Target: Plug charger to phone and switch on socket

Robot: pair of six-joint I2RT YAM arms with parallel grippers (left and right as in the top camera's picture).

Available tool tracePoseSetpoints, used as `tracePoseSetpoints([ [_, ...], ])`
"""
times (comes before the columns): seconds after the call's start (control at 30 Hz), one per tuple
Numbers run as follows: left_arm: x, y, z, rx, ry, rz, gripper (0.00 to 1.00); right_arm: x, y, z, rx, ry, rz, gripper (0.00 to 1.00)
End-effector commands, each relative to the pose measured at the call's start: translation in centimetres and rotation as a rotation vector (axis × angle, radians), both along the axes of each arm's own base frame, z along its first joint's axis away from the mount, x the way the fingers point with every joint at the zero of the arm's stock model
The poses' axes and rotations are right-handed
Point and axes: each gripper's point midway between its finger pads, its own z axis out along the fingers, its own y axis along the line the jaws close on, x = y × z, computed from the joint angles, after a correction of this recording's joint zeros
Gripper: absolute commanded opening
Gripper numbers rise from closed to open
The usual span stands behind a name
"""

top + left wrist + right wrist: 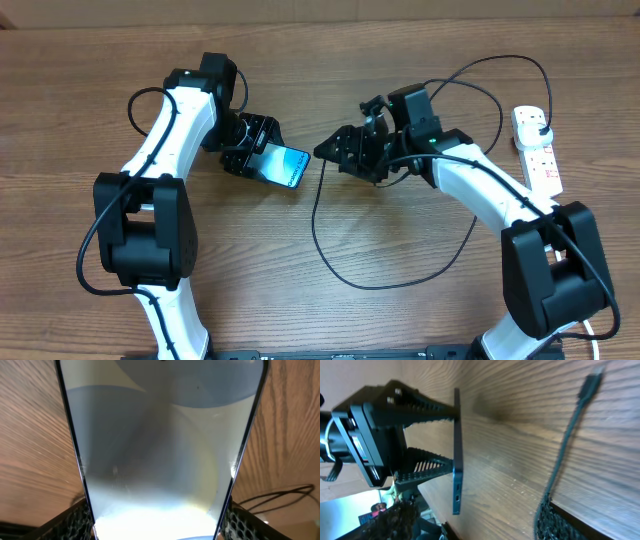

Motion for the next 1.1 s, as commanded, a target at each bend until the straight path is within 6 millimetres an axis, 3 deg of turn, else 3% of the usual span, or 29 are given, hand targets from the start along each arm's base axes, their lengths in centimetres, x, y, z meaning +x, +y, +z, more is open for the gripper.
tracePoseSetpoints([
  [0.0,0.8,-1.6,1.6,-0.085,0.004,0.057,0.66,0.2,1.3,0.9,0.003,0.001,-0.021,0.76],
  [0.47,0.8,-4.1,2.4,-0.161,-0.009,0.028,0.66,0.4,4.3,0.0,-0.095,-0.015,-0.164,0.55],
  [0.77,0.3,-5.2,2.6,-0.18,-0.004,0.002,0.65,1.1,3.9,-0.4,-0.137,-0.046,-0.204,0.46],
  [1.07,-0.1,-6.0,2.6,-0.186,-0.002,-0.02,0.64,1.2,4.0,-0.2,-0.136,-0.059,-0.207,0.43],
])
